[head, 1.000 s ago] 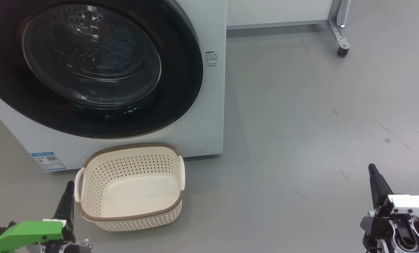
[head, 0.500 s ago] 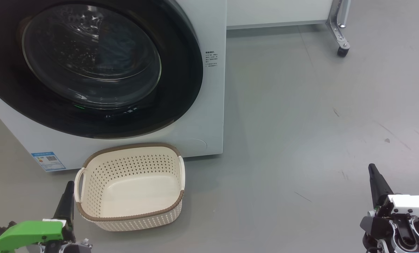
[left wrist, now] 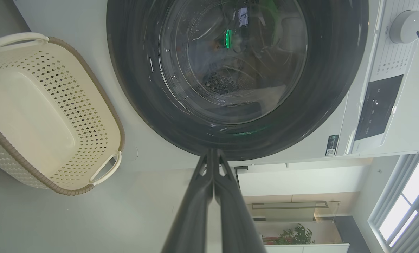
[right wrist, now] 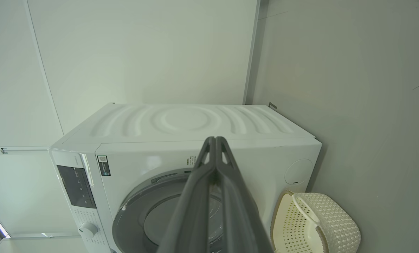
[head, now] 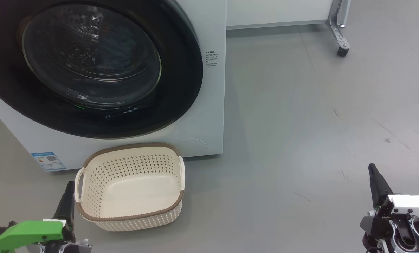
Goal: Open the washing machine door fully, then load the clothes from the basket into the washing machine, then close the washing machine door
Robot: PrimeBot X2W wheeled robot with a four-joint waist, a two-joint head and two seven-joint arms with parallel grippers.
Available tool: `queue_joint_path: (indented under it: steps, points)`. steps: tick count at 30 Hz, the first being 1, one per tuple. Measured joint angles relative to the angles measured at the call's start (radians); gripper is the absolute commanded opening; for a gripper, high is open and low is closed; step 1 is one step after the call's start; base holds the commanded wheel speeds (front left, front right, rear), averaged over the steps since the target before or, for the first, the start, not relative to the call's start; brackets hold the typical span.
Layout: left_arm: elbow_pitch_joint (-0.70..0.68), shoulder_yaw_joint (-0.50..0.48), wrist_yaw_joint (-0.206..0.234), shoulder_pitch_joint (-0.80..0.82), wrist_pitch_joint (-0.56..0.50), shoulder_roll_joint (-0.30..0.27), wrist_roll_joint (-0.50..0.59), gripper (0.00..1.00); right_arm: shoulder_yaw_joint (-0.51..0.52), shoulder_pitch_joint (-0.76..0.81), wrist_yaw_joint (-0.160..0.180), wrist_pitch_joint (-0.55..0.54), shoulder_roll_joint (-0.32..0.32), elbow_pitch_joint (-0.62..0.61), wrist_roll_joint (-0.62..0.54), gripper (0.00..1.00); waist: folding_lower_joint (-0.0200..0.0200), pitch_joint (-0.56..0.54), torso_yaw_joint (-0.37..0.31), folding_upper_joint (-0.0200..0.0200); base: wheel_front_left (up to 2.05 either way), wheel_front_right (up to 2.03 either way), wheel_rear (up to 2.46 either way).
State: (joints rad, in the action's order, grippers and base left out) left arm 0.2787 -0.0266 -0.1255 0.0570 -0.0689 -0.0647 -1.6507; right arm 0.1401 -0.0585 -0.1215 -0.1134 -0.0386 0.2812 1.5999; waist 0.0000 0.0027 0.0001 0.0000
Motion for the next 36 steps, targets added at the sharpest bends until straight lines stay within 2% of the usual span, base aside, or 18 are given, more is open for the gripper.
queue_joint_path:
  steps: [36]
  points:
    - [-0.001,-0.002,0.000,0.000,0.000,0.000,0.000,0.00,0.000,0.000,0.000,0.000,0.000,-0.001,0.000,0.00,0.0000,0.000,0.000,0.0000,0.00,0.00,0.00]
